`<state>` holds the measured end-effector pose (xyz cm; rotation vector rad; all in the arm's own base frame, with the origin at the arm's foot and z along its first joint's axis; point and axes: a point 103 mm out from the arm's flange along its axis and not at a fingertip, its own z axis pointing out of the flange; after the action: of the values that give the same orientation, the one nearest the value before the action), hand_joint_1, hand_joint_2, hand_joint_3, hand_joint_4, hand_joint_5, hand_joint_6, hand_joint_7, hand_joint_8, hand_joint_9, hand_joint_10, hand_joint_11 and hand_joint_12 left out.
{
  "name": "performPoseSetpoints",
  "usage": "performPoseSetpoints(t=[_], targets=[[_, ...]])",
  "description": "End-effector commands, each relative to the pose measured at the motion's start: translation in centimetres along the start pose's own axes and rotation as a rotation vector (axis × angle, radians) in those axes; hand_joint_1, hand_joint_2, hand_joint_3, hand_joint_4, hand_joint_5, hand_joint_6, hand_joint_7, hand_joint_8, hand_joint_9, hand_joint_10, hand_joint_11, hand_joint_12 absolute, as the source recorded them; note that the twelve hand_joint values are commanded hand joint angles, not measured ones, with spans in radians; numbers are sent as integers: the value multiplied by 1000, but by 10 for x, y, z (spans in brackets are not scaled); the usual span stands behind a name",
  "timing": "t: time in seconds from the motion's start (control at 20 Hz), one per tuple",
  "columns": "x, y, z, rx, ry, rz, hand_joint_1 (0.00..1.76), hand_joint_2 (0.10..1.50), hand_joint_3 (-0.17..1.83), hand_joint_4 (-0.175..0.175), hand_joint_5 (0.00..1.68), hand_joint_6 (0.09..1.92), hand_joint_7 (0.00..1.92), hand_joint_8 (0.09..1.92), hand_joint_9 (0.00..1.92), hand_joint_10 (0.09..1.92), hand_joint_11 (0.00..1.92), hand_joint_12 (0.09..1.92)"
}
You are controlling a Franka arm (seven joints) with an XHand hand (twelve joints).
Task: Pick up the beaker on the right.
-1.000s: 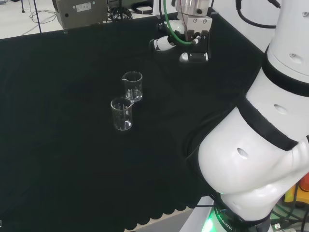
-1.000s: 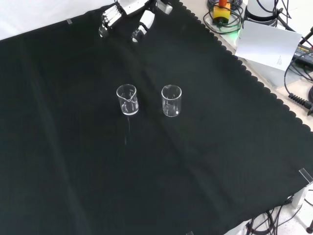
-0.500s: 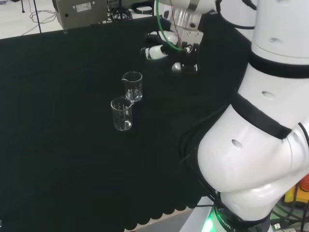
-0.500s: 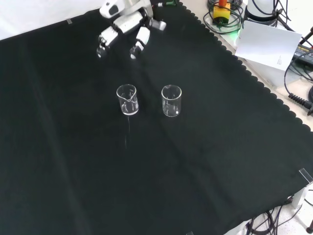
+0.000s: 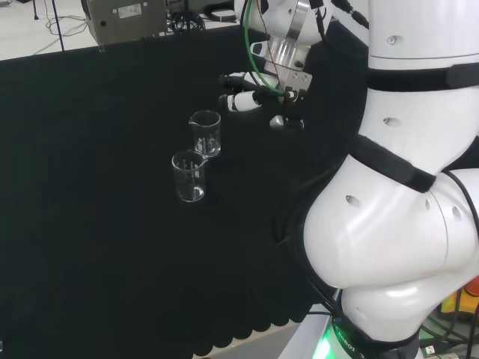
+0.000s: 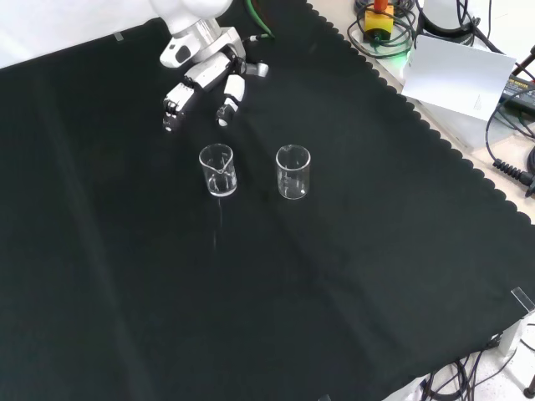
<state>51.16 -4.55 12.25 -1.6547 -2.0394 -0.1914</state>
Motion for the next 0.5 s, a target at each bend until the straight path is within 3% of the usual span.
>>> performPoseSetpoints(t=[0.05,0.45,0.5], targets=[[-3,4,17,37,49,-58,403,1085,252,-28,279,87,0,527,157,714,0,1319],[-7,0,17,-19,70,-77,403,1082,257,-28,279,87,0,530,157,714,0,1319],[-7,0,17,-22,70,-77,467,1035,241,-30,289,87,35,552,199,727,0,1351]])
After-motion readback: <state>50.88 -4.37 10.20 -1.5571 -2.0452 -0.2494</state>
